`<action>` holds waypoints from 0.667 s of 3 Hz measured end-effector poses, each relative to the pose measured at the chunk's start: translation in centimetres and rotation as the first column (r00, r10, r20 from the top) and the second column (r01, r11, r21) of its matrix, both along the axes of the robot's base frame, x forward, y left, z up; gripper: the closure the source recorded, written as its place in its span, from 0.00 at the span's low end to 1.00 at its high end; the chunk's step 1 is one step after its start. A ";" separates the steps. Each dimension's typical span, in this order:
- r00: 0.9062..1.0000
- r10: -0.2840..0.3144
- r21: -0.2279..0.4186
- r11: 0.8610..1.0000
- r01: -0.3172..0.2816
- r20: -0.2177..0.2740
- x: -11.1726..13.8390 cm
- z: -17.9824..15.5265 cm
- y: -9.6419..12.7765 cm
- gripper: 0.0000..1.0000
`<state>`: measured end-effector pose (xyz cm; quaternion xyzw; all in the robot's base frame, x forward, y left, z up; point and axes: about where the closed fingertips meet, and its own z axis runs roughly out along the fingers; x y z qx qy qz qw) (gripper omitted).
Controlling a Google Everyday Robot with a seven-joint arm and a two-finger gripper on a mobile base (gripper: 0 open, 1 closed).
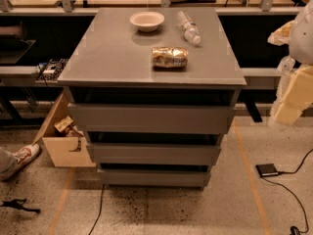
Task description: Open middle drawer
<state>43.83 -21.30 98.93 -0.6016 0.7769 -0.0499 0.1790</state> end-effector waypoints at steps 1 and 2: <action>1.000 0.000 0.000 1.000 0.000 0.000 0.0 0.0 0.0 0.00; 1.000 0.017 -0.004 1.000 -0.017 -0.018 -0.2 -2.4 0.2 0.00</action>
Offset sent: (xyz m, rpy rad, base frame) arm -0.0037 0.0033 -0.0744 -0.0110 0.0684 0.0483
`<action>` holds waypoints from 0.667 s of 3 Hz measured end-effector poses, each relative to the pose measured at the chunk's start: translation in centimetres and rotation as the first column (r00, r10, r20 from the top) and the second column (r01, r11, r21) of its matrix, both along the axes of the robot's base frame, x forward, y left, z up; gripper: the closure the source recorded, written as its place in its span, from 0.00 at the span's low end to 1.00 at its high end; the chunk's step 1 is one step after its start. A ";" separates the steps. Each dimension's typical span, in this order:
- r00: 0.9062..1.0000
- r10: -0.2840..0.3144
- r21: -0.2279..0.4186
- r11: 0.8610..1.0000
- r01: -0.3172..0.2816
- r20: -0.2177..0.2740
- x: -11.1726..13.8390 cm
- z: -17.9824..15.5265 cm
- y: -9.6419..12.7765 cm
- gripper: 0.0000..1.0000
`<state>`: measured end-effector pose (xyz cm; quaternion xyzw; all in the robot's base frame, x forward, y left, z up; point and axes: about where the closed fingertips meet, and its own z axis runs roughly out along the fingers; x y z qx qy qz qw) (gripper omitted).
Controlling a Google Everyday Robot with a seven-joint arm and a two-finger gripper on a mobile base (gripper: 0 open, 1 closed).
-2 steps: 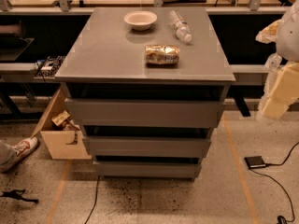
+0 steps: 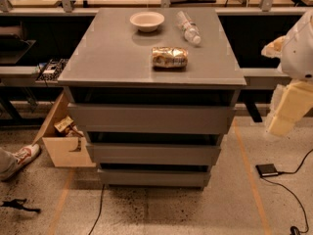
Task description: Open middle drawer
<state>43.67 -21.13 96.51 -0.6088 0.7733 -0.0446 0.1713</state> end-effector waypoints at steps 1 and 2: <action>0.999 0.037 0.006 0.999 -0.037 -0.032 -0.1 -4.9 0.3 0.00; 0.995 0.080 0.031 0.996 -0.078 -0.053 -0.1 -10.1 0.7 0.00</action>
Offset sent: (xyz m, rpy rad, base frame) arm 0.0016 0.0123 -0.1736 0.0670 0.0829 0.1350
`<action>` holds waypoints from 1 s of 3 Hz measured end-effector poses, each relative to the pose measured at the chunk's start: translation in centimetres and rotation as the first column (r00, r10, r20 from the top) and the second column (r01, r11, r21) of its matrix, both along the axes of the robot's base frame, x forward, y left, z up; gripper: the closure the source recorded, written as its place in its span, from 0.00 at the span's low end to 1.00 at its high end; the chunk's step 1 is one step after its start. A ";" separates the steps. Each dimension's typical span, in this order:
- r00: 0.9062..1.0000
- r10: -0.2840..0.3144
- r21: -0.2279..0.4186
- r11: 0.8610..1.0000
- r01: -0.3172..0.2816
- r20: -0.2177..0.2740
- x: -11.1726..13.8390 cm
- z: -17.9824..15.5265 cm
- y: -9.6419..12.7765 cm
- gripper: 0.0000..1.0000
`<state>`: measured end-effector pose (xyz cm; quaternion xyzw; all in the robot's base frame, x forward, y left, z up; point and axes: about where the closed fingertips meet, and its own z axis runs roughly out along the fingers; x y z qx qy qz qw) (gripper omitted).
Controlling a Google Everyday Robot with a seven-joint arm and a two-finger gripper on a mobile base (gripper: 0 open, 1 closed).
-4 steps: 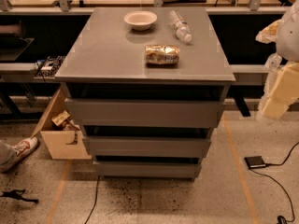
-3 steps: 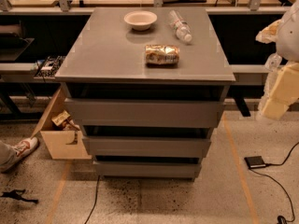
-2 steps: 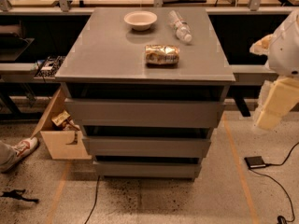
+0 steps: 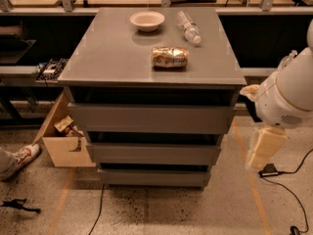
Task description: Open middle drawer
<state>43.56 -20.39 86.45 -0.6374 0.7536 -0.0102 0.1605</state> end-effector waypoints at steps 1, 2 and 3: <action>0.999 0.040 0.032 0.999 -0.040 -0.014 0.1 -4.7 0.9 0.00; 0.995 0.086 0.078 0.994 -0.081 -0.053 0.2 -9.1 2.7 0.00; 0.995 0.086 0.078 0.994 -0.082 -0.053 0.2 -9.1 2.7 0.00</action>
Offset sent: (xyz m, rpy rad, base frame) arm 0.0047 0.0462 -0.1354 0.1262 0.1017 0.1286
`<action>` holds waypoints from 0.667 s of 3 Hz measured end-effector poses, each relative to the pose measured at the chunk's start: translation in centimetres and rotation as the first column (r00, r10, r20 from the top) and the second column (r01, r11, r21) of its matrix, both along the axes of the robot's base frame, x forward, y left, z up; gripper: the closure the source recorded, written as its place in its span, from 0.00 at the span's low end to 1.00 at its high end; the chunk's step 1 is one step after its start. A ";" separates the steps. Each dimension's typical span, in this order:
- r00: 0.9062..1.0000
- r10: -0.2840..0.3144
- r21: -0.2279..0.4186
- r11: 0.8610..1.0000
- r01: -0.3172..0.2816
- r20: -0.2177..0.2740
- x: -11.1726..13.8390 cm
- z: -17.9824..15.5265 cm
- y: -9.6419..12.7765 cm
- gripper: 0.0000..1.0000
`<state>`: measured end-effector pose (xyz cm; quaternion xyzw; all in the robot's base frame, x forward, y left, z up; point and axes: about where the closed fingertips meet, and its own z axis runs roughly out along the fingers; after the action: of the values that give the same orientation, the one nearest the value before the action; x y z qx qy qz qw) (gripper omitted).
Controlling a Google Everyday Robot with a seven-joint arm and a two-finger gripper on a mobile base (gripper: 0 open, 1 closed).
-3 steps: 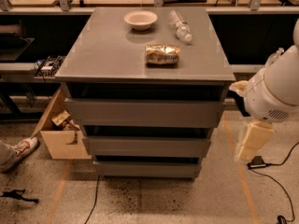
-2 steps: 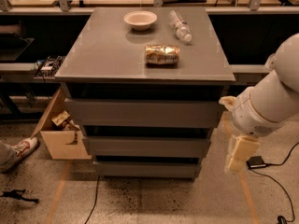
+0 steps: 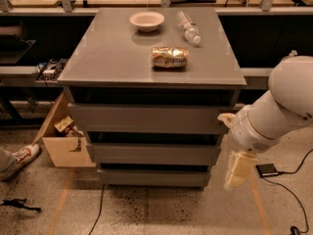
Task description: Open middle drawer
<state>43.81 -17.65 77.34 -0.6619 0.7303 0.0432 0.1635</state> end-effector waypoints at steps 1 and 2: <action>1.000 0.031 -0.025 0.999 -0.031 -0.003 1.2 -3.2 -0.2 0.00; 0.998 0.059 -0.063 0.996 -0.060 -0.012 2.9 -8.4 -0.8 0.00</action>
Offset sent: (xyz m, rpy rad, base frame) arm 0.0545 -0.0181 -0.1528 -0.1113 0.0168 0.0922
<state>46.73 -18.45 68.94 -0.6880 0.7120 0.0282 0.1375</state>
